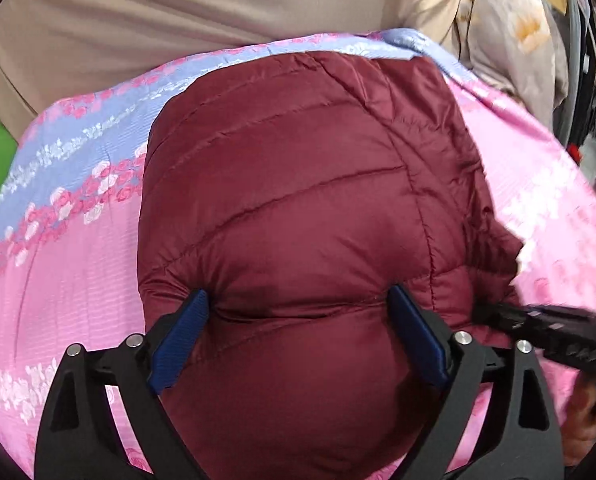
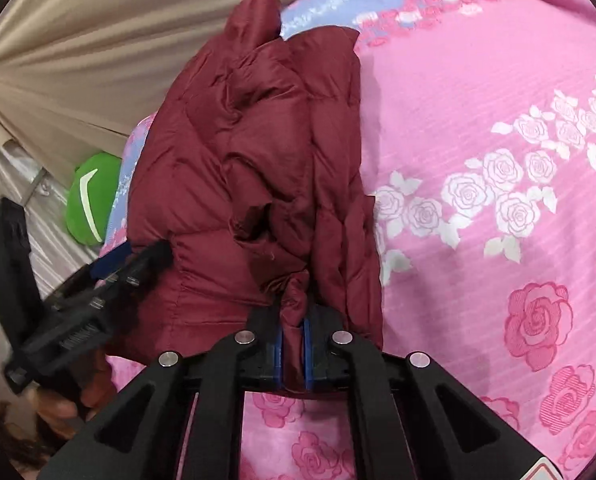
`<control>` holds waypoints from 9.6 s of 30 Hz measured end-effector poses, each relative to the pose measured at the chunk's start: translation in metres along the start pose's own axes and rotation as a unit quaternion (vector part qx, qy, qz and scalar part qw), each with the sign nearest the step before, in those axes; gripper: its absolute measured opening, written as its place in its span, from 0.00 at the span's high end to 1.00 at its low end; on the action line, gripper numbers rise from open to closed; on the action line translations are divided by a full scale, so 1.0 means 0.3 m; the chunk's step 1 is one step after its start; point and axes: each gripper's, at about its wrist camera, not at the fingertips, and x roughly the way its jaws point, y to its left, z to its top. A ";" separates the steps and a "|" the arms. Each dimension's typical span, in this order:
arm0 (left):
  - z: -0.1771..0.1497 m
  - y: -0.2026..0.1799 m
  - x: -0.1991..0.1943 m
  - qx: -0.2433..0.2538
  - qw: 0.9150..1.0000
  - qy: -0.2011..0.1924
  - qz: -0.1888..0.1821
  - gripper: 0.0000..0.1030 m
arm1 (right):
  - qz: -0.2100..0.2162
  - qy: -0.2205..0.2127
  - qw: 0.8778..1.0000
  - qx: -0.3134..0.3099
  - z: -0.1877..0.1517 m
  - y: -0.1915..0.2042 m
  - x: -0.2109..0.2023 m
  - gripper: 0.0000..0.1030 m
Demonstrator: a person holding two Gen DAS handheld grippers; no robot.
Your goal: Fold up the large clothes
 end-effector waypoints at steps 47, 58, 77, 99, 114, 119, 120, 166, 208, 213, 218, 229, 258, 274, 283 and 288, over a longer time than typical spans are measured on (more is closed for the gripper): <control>-0.245 0.212 -0.111 -0.010 0.996 0.079 -0.042 0.32 | -0.145 -0.005 0.984 -0.107 0.006 0.147 -0.039 0.91; -0.237 0.240 -0.154 -0.019 0.996 0.082 -0.023 0.32 | -0.152 0.005 0.983 -0.107 -0.043 0.124 -0.022 0.86; 0.010 0.153 -0.051 -0.029 0.999 0.014 -0.012 0.22 | -0.149 -0.018 0.982 -0.119 0.157 0.213 0.084 0.84; -0.017 0.151 0.005 -0.030 0.999 0.019 -0.003 0.09 | -0.148 -0.026 0.987 -0.063 0.201 0.125 0.085 0.78; -0.032 0.406 0.011 -0.190 0.971 0.069 -0.128 0.05 | -0.056 0.015 0.998 0.011 0.116 0.036 -0.021 0.30; -0.031 0.368 0.064 -0.195 0.964 0.086 -0.160 0.05 | -0.019 0.036 0.998 0.043 0.119 0.005 0.033 0.26; -0.026 0.349 0.067 -0.186 0.966 0.086 -0.160 0.05 | -0.021 0.037 0.998 0.036 0.123 0.016 0.038 0.26; 0.252 0.302 -0.375 -0.029 0.970 -0.151 -0.186 0.69 | -0.037 -0.165 0.977 -0.134 0.182 0.642 -0.121 0.84; 0.079 1.030 -0.033 -0.120 0.987 -0.101 -0.027 0.38 | -0.055 -0.129 0.978 -0.156 0.379 0.920 0.692 0.90; 0.100 0.939 0.030 -0.123 0.991 -0.052 -0.007 0.41 | -0.077 -0.071 0.970 -0.221 0.346 1.009 0.837 1.00; 0.026 0.941 0.154 -0.139 0.990 -0.012 0.030 0.39 | -0.121 -0.035 0.973 -0.192 0.327 0.858 0.941 1.00; -0.026 0.882 0.119 -0.163 0.982 -0.033 0.095 0.26 | -0.139 -0.077 0.970 -0.183 0.250 0.882 0.831 0.92; -0.164 0.637 0.061 -0.151 0.973 -0.047 0.167 0.11 | -0.221 -0.100 0.946 -0.213 -0.037 0.895 0.741 0.41; -0.161 0.624 0.068 -0.140 0.973 -0.044 0.177 0.15 | -0.228 -0.101 0.945 -0.212 -0.047 0.901 0.742 0.41; -0.161 0.615 0.069 -0.138 0.973 -0.043 0.180 0.16 | -0.231 -0.101 0.944 -0.211 -0.047 0.904 0.744 0.41; -0.161 0.618 0.068 -0.138 0.973 -0.043 0.179 0.17 | -0.230 -0.101 0.944 -0.213 -0.047 0.902 0.743 0.41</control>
